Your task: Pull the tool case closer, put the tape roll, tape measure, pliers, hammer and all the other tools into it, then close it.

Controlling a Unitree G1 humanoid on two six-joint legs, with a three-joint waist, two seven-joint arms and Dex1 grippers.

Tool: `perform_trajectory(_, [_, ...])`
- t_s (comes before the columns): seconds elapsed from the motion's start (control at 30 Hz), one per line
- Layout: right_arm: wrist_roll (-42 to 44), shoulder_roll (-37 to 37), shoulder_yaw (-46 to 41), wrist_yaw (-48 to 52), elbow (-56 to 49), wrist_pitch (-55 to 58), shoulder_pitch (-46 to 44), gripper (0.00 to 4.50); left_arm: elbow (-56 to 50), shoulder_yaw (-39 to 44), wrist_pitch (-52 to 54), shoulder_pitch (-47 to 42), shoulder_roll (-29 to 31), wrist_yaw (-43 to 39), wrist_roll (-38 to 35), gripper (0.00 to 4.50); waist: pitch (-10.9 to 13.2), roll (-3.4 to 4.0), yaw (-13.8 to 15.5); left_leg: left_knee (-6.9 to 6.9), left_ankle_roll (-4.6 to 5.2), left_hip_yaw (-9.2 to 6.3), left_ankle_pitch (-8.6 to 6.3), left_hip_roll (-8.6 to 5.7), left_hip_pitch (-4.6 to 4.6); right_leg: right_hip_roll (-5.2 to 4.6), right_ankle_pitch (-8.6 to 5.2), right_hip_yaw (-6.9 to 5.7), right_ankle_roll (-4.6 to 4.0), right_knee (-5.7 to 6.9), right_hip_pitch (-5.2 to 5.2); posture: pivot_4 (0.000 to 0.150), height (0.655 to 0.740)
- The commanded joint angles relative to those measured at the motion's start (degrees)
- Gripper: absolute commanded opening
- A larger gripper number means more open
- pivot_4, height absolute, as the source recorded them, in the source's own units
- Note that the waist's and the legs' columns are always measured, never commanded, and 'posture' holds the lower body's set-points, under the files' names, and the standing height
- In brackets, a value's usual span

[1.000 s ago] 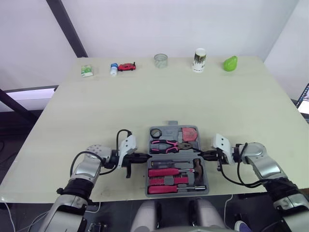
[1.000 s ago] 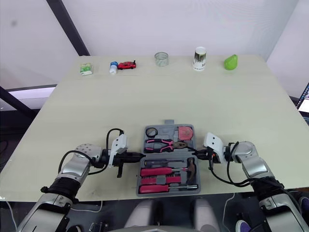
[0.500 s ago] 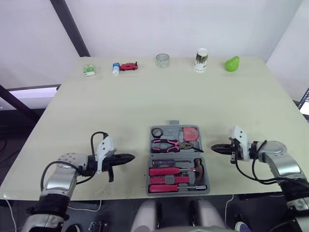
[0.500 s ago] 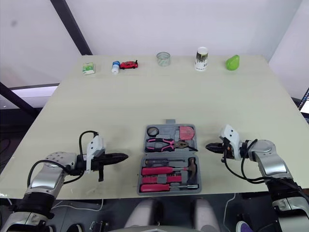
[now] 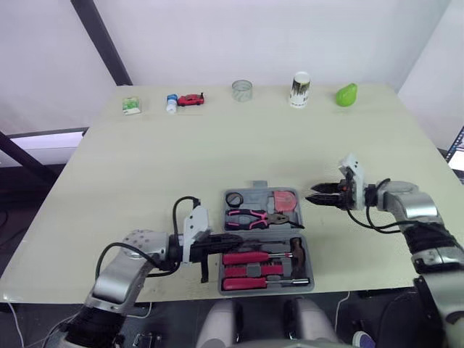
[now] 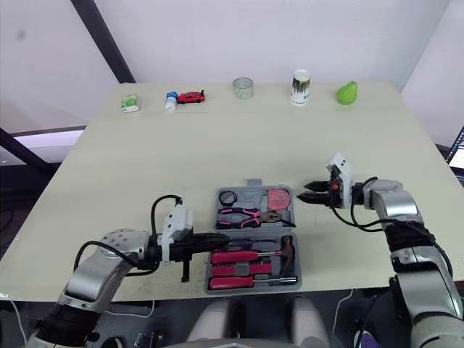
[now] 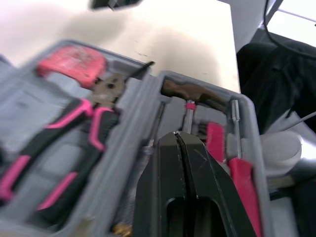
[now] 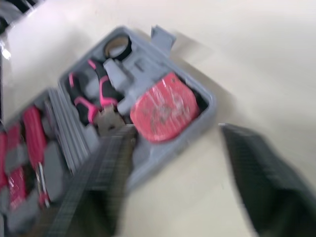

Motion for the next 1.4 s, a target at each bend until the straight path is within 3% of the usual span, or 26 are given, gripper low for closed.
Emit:
perform_trajectory(0.03, [-1.07, 0.99, 0.27, 0.04, 5.06, 0.22, -3.56, 4.44, -1.76, -2.65, 1.69, -0.95, 0.00, -0.21, -0.22, 0.00, 0.00, 0.00, 0.05, 0.00, 0.00, 0.00, 0.00, 0.00, 0.00, 0.00, 0.00, -0.01, 0.00, 0.00, 0.00, 0.150, 0.7400])
perform_trajectory(0.17, [-2.45, 2.94, 0.34, -0.55, 12.97, 0.41, -8.08, 4.44, -1.44, -6.42, 2.29, -0.89, 1.28, -1.80, 1.40, 0.00, 0.01, 0.01, -0.04, -0.01, -0.01, 0.00, 0.00, -0.02, 0.00, 0.01, 0.00, 0.00, 0.00, -0.02, 0.00, 0.150, 0.7400])
perform_trajectory(0.3, [-6.35, 4.08, 3.93, 1.82, 18.28, 0.68, -10.76, 4.44, 0.36, -11.48, 2.40, -1.74, 4.25, 1.49, 10.26, 0.00, 0.02, 0.03, -0.16, -0.02, -0.01, 0.01, 0.01, -0.04, 0.02, 0.03, 0.00, 0.01, -0.01, -0.01, -0.01, 0.150, 0.7400])
perform_trajectory(0.63, [-9.52, 7.59, 3.94, 1.18, 26.20, 1.20, -13.99, 4.44, 2.24, -14.88, 0.46, -0.35, 4.14, 3.62, 14.17, 0.00, -0.06, 0.13, -0.06, -0.03, -0.01, 0.04, 0.01, -0.02, 0.07, 0.01, 0.00, 0.05, -0.01, 0.00, 0.02, 0.150, 0.7400])
perform_trajectory(0.87, [-7.35, 11.19, -0.86, -1.78, 30.89, 4.75, -15.54, 4.44, 3.06, -14.58, -1.06, 0.00, 3.02, 4.04, 14.27, 0.00, -0.15, 0.15, -0.17, -0.03, -0.01, 0.06, 0.00, -0.01, 0.25, 0.00, 0.00, 0.08, -0.01, 0.03, 0.14, 0.150, 0.7400])
perform_trajectory(1.4, [0.29, 12.90, -9.68, 3.81, 24.56, 14.43, -13.59, 4.44, 1.28, -13.59, -0.76, -0.74, 3.45, 3.73, 13.59, 0.00, -0.10, 0.23, -0.32, -0.20, 0.00, 0.09, 0.00, 0.01, 0.62, -0.02, -0.01, 0.12, -0.02, -0.03, 0.45, 0.150, 0.7400])
